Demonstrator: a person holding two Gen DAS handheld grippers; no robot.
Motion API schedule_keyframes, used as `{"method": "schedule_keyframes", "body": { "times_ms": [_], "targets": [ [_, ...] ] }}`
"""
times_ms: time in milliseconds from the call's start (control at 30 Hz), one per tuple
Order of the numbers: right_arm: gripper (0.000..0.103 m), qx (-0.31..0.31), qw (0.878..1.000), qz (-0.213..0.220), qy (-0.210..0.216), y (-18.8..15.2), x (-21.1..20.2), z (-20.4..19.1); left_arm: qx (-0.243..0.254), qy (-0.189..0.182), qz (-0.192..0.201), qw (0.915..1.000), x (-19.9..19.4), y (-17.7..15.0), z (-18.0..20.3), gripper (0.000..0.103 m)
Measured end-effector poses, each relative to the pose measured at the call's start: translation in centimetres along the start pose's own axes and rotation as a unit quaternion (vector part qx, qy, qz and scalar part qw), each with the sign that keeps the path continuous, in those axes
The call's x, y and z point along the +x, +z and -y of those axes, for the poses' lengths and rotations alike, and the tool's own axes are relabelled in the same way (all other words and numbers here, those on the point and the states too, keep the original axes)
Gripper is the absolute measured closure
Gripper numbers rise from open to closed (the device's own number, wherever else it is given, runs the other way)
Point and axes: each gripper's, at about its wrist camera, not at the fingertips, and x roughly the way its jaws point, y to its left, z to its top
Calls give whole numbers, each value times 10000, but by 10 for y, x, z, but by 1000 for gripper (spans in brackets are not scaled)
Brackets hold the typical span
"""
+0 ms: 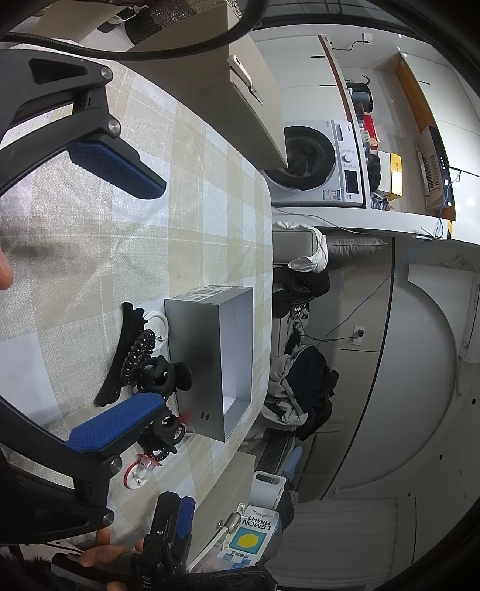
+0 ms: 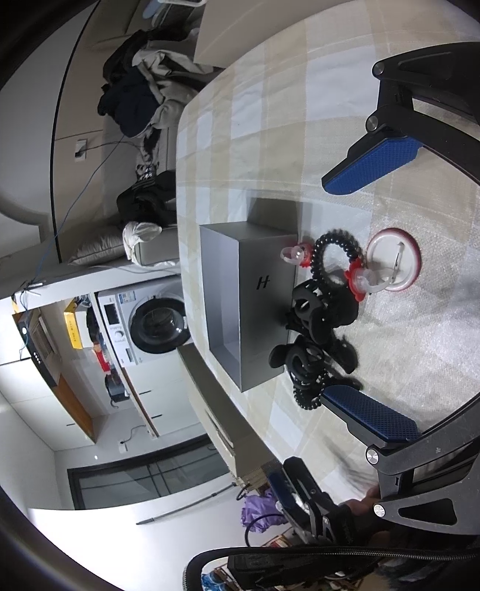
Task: Organize jewelry
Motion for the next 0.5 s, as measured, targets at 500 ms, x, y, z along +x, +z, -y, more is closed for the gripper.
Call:
{"method": "schedule_keyframes", "body": {
  "times_ms": [500],
  "targets": [
    [35, 103, 9945, -1014, 230, 15, 45, -14, 222, -253, -687, 9971, 25, 21, 9, 1]
  ]
}}
